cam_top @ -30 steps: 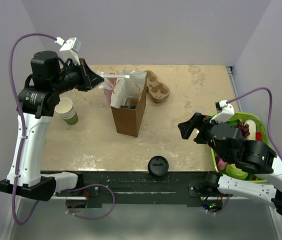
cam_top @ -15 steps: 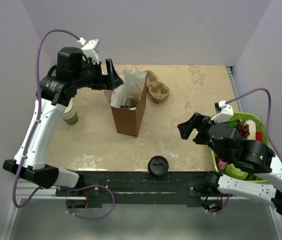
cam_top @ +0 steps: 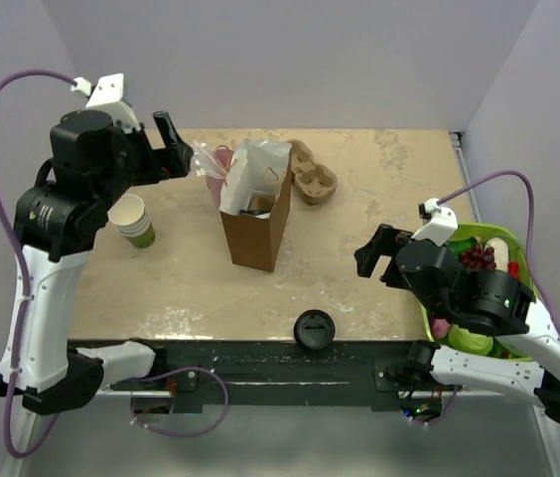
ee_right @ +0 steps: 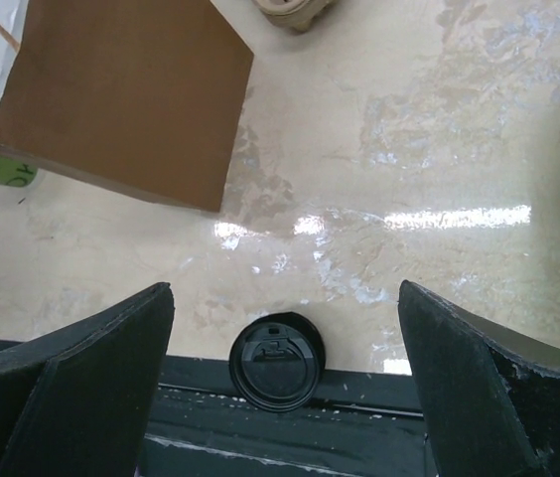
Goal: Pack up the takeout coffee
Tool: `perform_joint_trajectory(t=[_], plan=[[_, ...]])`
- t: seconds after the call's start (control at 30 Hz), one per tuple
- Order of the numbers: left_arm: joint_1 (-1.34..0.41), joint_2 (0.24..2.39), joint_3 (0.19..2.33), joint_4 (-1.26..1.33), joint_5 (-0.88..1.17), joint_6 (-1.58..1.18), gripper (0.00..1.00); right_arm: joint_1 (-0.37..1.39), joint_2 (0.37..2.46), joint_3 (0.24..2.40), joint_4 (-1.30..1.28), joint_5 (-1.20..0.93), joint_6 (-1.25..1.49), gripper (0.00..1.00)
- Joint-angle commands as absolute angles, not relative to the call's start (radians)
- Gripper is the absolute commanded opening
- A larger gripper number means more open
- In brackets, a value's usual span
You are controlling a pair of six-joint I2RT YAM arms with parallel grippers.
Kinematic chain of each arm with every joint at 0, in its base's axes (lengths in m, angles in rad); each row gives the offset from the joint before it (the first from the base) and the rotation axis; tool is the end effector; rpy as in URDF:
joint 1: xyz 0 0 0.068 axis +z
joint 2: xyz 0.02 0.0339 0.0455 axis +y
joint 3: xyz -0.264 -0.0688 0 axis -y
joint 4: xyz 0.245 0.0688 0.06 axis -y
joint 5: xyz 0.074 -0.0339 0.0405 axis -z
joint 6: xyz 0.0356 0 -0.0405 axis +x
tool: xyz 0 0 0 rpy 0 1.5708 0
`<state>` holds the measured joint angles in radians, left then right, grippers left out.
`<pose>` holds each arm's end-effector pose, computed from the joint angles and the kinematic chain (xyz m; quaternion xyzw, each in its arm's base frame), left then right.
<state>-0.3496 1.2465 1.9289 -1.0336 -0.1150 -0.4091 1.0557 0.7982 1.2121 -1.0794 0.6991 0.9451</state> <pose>0.1807 -0.0615 0.5272 -0.0572 0.8171 -0.1680 0.5486 0.0769 0.0893 0.3935 0.1029 0.8519 0.1795 0.4811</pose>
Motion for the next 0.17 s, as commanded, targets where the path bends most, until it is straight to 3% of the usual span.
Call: perform_joint_trajectory(t=[0.0,0.13], plan=[[-0.351,1.16,1.843,-1.091,-0.343,-0.446,1.0,1.06,0.786,1.236,-1.097,0.752,0.968,0.98],[-0.351,1.077,1.74,-1.071,-0.365,-0.477,1.0,1.06,0.736,1.213,-1.016,0.739,0.93,0.98]])
